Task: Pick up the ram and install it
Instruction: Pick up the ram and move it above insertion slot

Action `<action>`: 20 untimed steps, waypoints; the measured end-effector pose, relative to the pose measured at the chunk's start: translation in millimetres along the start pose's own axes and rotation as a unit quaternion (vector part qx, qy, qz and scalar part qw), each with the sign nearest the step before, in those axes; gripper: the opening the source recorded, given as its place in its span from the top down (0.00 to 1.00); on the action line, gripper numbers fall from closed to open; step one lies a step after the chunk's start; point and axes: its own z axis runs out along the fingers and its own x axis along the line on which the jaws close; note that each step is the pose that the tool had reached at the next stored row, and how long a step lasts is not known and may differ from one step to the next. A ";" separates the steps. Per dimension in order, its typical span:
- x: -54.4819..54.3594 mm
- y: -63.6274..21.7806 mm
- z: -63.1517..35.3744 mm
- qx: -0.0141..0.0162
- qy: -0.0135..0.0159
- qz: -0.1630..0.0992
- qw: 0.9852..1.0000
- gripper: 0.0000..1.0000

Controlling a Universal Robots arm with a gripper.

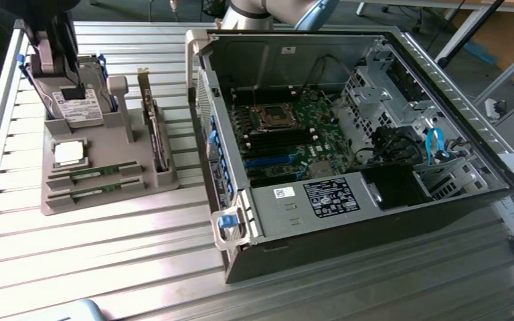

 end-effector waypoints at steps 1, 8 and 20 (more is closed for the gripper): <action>0.0 0.0 1.5 0.000 0.000 0.000 1.000 0.89; 0.3 -0.4 12.7 0.000 0.000 0.000 1.000 0.89; 0.7 -1.1 30.8 0.000 0.000 0.000 1.000 0.89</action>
